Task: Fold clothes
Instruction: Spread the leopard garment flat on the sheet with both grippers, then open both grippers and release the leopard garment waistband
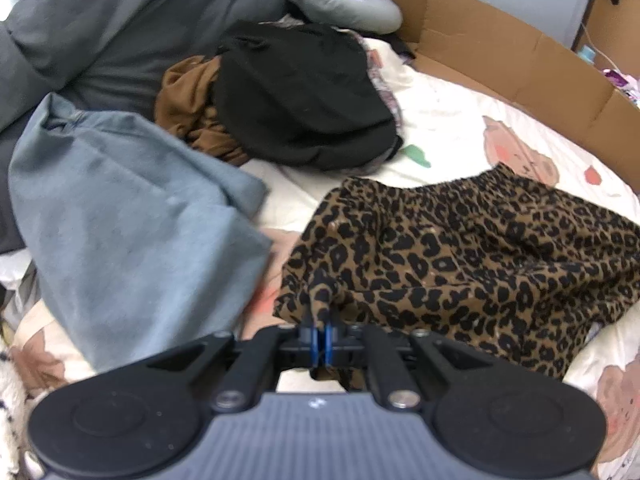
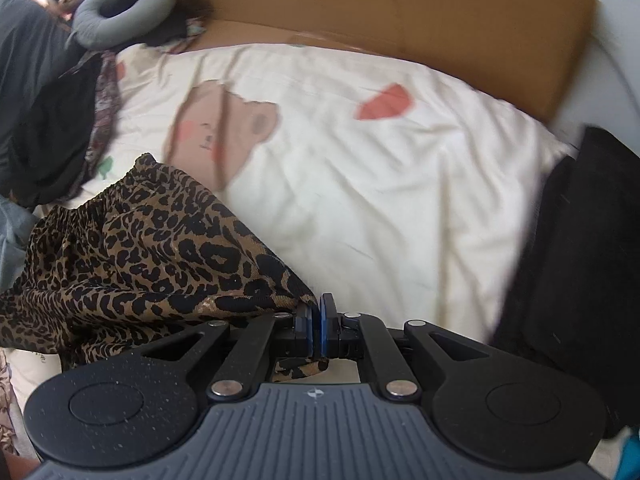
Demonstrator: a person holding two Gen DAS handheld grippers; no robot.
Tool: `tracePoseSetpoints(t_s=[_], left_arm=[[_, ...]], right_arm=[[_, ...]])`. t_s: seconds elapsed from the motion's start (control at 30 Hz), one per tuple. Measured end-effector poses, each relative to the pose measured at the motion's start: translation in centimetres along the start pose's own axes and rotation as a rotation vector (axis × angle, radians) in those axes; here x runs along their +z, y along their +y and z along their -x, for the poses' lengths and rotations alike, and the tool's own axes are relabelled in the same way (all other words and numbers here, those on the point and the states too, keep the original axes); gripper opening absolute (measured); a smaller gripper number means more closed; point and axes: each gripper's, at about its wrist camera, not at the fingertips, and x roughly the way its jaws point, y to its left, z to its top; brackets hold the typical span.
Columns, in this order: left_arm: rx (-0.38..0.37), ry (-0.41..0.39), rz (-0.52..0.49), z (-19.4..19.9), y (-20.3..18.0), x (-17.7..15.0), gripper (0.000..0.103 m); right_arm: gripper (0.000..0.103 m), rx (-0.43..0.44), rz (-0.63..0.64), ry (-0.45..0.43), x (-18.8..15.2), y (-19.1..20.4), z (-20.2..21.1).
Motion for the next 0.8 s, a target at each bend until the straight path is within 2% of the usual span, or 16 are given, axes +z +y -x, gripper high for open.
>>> tracePoseSetpoints(t_s=[0.17, 0.37, 0.63, 0.8], left_arm=[[-0.044, -0.015, -0.009, -0.3, -1.6, 0.1, 0.004], [-0.078, -0.014, -0.012, -0.7, -2.5, 0.0, 0.004], [-0.11, -0.01, -0.041, -0.5, -2.7, 0.1, 0.004], [-0.088, -0.039, -0.054, 0.4, -2.3, 0.2, 0.004]], right_arm=[[0.001, -0.057, -0.097, -0.012, -2.6, -3.8, 2.3], [0.001, -0.082, -0.219, -0.024, -6.1, -6.7, 4.7], [0.001, -0.117, -0.332, -0.02, -10.6, -7.4, 6.7], [0.001, -0.119, -0.38, -0.022, -13.1, -7.4, 8.2]])
